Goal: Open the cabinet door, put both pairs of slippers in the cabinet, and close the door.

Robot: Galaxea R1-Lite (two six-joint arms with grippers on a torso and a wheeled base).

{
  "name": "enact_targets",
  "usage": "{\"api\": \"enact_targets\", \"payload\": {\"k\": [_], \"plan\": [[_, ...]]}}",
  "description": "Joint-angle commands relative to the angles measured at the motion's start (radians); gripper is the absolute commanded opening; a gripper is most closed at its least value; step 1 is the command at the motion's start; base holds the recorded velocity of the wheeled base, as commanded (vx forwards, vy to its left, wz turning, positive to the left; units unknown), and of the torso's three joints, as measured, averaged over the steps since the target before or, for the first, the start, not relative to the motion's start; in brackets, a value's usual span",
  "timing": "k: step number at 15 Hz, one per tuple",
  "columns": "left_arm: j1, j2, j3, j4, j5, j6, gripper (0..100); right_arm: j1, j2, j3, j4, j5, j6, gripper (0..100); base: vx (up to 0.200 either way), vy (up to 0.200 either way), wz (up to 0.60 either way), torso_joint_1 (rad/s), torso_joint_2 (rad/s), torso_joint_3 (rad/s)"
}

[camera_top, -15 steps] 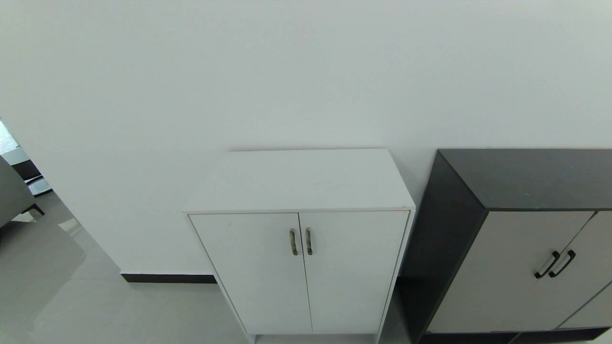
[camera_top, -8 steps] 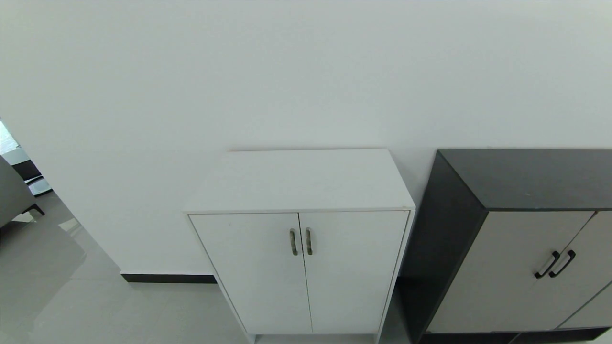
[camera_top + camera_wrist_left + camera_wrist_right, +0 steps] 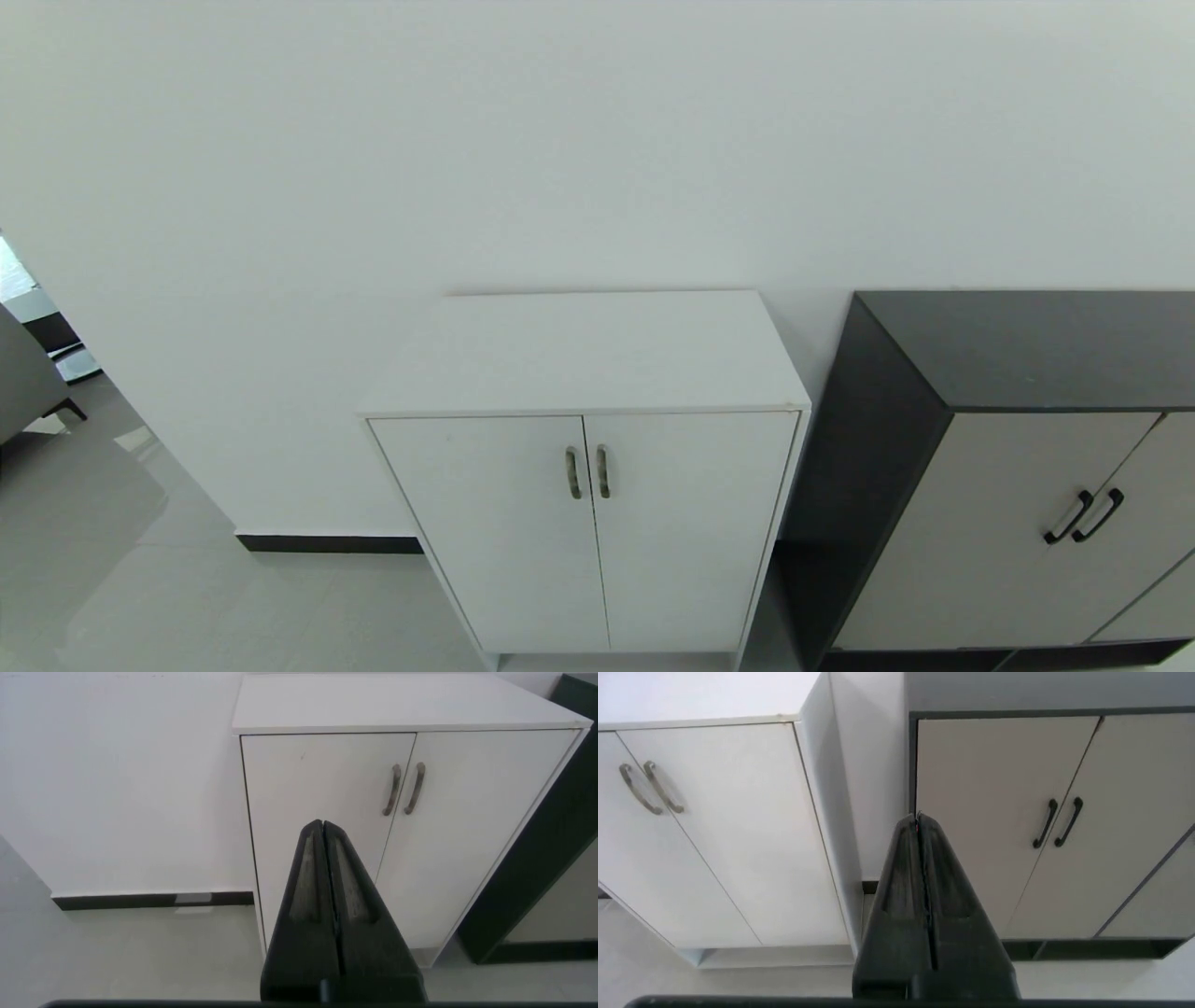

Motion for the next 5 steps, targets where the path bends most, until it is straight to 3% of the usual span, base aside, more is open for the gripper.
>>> {"api": "enact_targets", "payload": {"k": [1,5], "plan": [[0.000,0.000,0.000,0.000,0.000,0.000,0,0.000,-0.002,0.000,0.001,0.000,-0.001,0,0.000,0.000,0.00,0.000,0.00,0.000],[0.000,0.000,0.000,0.000,0.000,0.000,0,0.000,-0.002,0.000,0.001,0.000,-0.001,0,0.000,0.000,0.00,0.000,0.00,0.000]]}}
